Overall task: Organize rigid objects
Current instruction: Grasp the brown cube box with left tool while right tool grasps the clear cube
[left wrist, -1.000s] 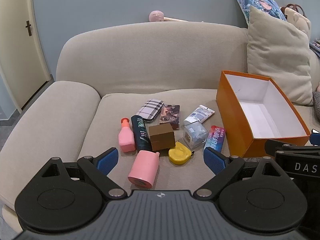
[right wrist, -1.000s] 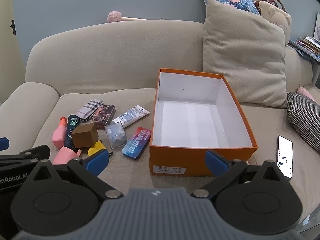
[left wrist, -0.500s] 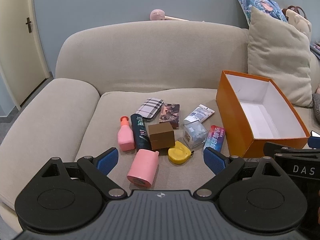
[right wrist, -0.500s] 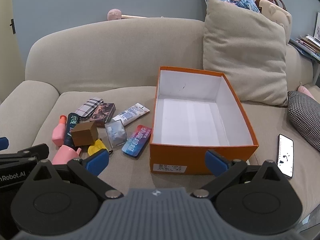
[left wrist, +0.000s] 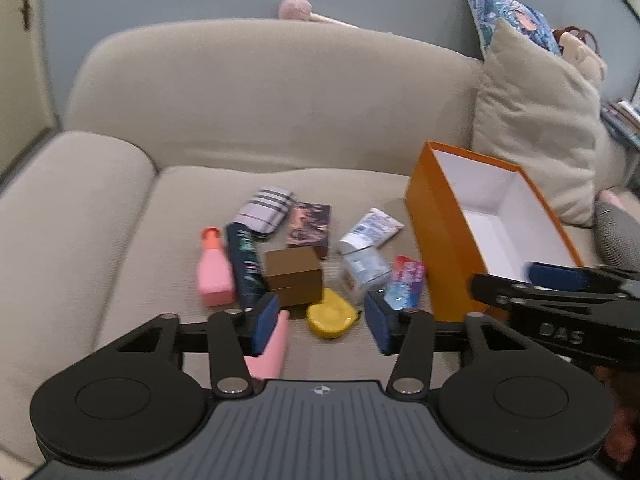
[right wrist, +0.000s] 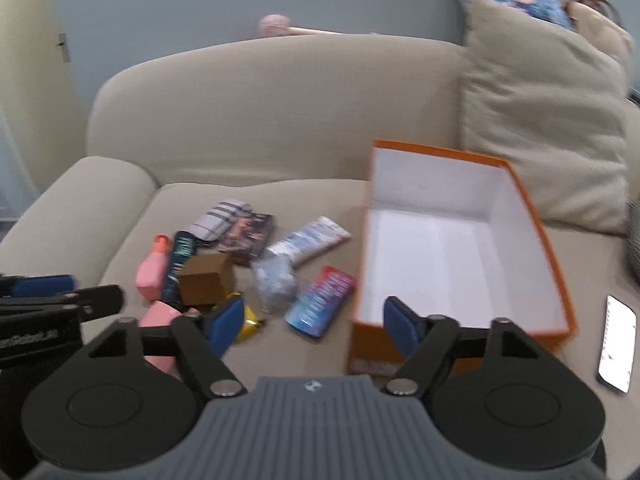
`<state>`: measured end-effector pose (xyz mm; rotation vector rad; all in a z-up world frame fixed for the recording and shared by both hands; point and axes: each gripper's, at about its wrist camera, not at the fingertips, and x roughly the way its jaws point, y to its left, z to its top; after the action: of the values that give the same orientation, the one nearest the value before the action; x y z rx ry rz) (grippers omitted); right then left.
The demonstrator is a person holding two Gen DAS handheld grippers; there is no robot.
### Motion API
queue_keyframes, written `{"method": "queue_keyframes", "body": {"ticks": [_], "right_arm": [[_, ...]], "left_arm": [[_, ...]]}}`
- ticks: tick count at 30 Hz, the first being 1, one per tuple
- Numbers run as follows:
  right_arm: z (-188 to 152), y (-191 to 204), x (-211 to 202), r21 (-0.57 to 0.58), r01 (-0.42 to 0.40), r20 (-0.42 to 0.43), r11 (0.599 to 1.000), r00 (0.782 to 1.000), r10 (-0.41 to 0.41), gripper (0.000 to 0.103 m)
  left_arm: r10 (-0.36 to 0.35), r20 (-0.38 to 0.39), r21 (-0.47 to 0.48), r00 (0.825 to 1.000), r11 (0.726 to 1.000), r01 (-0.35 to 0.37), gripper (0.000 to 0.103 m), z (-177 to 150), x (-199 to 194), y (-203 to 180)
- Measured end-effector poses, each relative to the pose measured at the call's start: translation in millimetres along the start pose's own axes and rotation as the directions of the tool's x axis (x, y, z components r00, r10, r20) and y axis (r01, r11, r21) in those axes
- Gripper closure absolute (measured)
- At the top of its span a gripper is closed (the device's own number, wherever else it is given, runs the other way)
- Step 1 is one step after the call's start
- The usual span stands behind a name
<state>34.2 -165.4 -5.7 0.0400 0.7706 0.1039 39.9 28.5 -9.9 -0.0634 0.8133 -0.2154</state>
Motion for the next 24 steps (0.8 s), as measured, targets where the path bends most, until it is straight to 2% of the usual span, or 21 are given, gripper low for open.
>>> {"method": "queue_keyframes", "body": {"ticks": [1, 3, 5, 6, 7, 9, 12, 16, 19, 24], "right_arm": [[4, 2, 7, -0.008, -0.018, -0.005, 1.0, 1.0, 0.018, 0.04], [11, 7, 22, -0.026, -0.052, -0.022, 0.998, 0.998, 0.052, 0.053], [17, 13, 38, -0.05, -0.075, -0.043, 0.996, 0.996, 0.073, 0.055], [20, 17, 50, -0.068, -0.083, -0.056, 0.994, 0.995, 0.079, 0.056], [22, 19, 57, -0.078, -0.089, -0.065, 0.993, 0.994, 0.084, 0.056], [27, 23, 78, -0.097, -0.099, -0.092, 0.99, 0.992, 0.09, 0.056], [34, 28, 110, -0.124, -0.116, -0.143, 0.985, 0.985, 0.098, 0.056], [37, 28, 144, -0.153, -0.129, -0.203, 0.98, 0.974, 0.097, 0.057], [37, 26, 163, -0.161, -0.157, -0.246, 0.974, 0.962, 0.115, 0.057], [35, 22, 187, -0.149, -0.172, -0.294, 0.974, 0.948, 0.122, 0.057]], "left_arm": [[-0.015, -0.011, -0.006, 1.0, 1.0, 0.015, 0.058, 3, 5, 2], [-0.027, -0.027, -0.026, 0.999, 0.999, 0.026, 0.059, 8, 16, 8], [-0.025, -0.04, -0.038, 0.999, 0.999, 0.023, 0.058, 15, 29, 13], [-0.018, -0.044, -0.04, 0.999, 0.999, 0.016, 0.049, 19, 36, 15], [-0.006, -0.05, -0.042, 0.999, 0.999, 0.004, 0.036, 22, 44, 17], [0.011, -0.064, -0.052, 0.998, 0.999, -0.015, 0.029, 28, 58, 22], [0.009, -0.129, -0.105, 0.992, 0.994, -0.023, 0.029, 36, 87, 31], [-0.021, -0.196, -0.175, 0.98, 0.984, -0.014, 0.022, 46, 119, 41], [-0.017, -0.236, -0.176, 0.972, 0.984, -0.025, 0.018, 49, 140, 40], [-0.007, -0.309, -0.18, 0.951, 0.982, -0.052, 0.018, 49, 165, 40]]}}
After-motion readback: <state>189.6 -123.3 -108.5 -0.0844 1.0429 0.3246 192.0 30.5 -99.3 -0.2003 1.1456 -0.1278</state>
